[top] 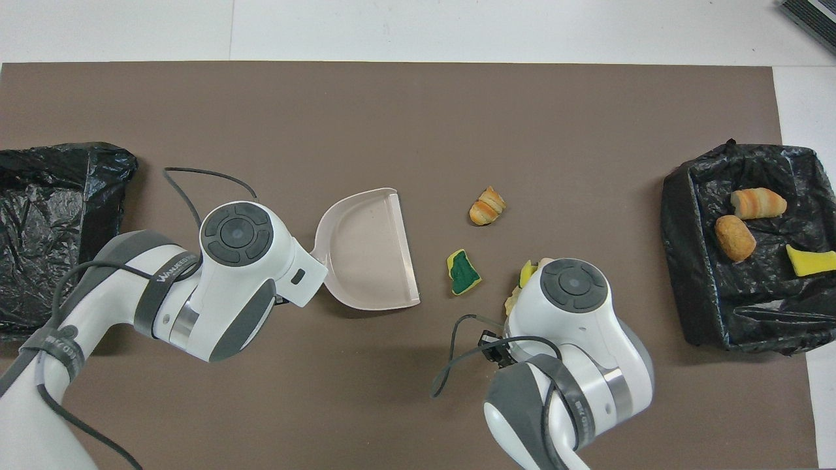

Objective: Sweep and dump trash in bin

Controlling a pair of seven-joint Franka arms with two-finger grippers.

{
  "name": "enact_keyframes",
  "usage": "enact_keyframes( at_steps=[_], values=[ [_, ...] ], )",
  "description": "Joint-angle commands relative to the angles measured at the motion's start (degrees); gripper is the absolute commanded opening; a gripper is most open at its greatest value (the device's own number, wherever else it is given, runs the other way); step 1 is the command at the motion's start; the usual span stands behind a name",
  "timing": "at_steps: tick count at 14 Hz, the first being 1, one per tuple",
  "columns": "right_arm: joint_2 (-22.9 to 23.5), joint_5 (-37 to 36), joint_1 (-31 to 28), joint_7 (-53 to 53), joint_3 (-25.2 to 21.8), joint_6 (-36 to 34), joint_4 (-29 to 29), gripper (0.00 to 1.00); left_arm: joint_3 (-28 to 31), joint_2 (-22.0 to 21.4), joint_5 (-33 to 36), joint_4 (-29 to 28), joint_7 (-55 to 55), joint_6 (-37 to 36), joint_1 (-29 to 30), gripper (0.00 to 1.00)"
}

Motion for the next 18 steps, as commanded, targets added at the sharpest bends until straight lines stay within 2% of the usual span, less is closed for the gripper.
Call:
enact_keyframes(
  at_steps=[1,3,6,9,12,16,18],
  values=[
    [6.78,4.12,0.38,-7.92,0.19,0.90,8.72,0.00,0.58,-1.95,0.95,-2.22,-2.00,0.84,-0.38,0.00],
    [7.93,7.63,0.83,-12.58,0.19,3.18,10.68,0.00,0.58,-1.95,0.86,-2.22,-2.44,1.02,-0.38,0.00],
    [8.46,15.27,3.02,-25.84,0.37,9.68,10.51,0.00,0.58,-1.95,0.86,-2.22,-2.88,1.11,-0.38,0.00],
    [6.19,17.15,1.63,-27.19,0.37,6.90,10.77,0.00,0.58,-1.86,0.86,-2.22,-2.97,1.11,-0.38,0.00],
    [2.84,14.52,-1.19,-31.04,-0.07,-1.18,11.56,0.00,0.58,-1.95,0.78,-2.22,-4.63,1.20,-0.38,0.00],
    [1.17,2.84,-1.81,-33.87,-0.25,-6.92,11.56,0.00,0.49,-1.86,0.42,-2.22,-8.06,1.20,-0.38,0.00],
    [1.34,-3.13,-4.87,-38.41,-0.07,-8.06,11.47,0.00,0.49,-1.95,0.34,-2.30,-9.03,1.20,-0.38,0.00]
  ],
)
